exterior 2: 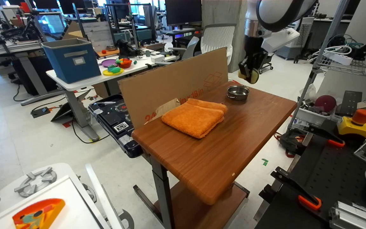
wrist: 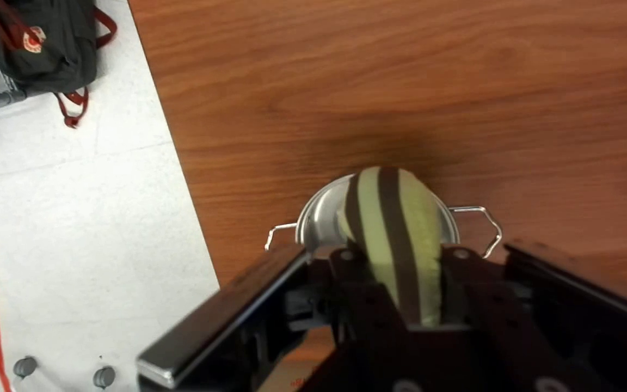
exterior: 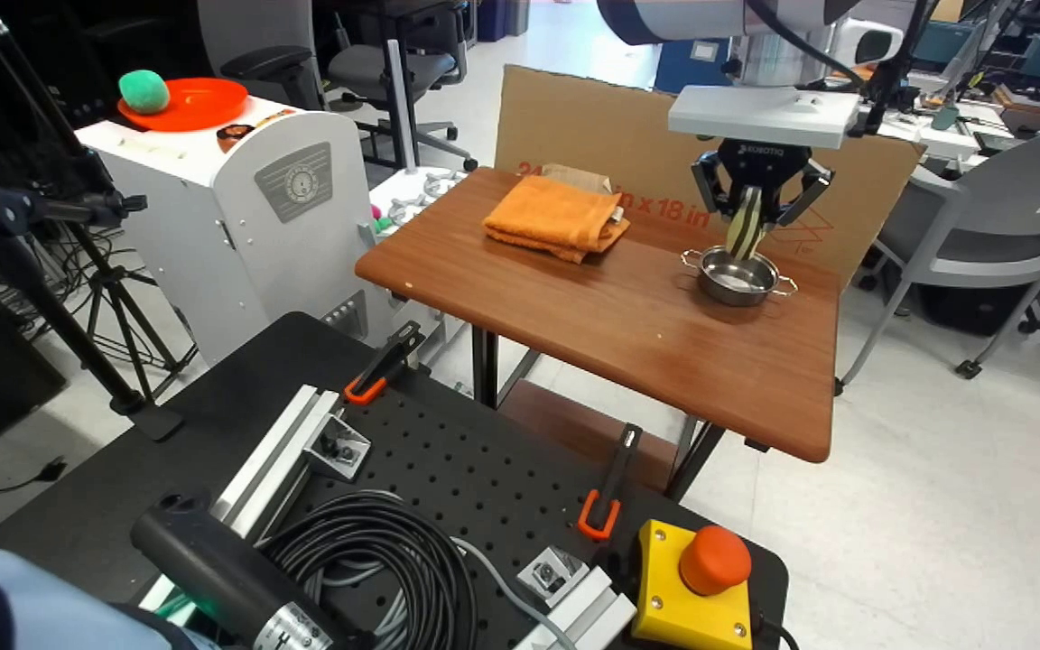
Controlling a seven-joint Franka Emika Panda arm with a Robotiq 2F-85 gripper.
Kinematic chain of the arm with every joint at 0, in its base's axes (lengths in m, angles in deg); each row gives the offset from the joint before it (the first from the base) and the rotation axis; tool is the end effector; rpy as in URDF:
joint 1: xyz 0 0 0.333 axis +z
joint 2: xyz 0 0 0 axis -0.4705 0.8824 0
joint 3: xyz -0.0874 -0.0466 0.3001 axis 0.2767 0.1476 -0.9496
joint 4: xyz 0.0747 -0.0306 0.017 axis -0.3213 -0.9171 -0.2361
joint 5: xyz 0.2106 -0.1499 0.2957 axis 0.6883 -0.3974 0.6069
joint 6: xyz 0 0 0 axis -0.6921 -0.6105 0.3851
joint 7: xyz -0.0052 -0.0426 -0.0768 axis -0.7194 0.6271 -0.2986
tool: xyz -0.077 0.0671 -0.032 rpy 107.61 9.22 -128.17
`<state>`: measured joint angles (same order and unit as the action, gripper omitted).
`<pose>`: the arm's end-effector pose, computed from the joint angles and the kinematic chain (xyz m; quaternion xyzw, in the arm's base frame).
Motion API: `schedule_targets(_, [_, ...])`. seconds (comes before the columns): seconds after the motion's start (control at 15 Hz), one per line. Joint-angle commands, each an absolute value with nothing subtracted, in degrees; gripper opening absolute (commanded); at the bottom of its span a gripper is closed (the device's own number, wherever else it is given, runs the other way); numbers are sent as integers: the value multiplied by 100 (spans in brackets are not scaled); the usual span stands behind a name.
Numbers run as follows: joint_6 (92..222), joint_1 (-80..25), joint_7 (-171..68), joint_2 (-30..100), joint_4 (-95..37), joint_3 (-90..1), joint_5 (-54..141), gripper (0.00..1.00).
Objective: Put the brown object in the pot
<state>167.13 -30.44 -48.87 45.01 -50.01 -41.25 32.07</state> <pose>0.6123 -0.1020 0.2374 0.9927 -0.0466 0.0367 0.1052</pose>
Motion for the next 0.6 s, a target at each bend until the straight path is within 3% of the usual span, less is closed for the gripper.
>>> schedule_targets(0.0, [16403, -2859, -4611, 5072, -4231, -3988, 3200, 5])
schedule_targets(0.2, [16168, -2834, -4521, 5466, -3746, -3971, 3241, 5])
schedule_targets(0.27, [16101, -2834, -4511, 5602, -3606, -3966, 3255, 18])
schedule_targets(0.33, [16035, -2824, -4486, 5709, -3488, -3952, 3249, 44])
schedule_targets(0.4, [15982, -2815, -4468, 5824, -3384, -3937, 3237, 46])
schedule_targets(0.53, [15894, -2831, -4539, 5928, -3289, -3948, 3249, 60])
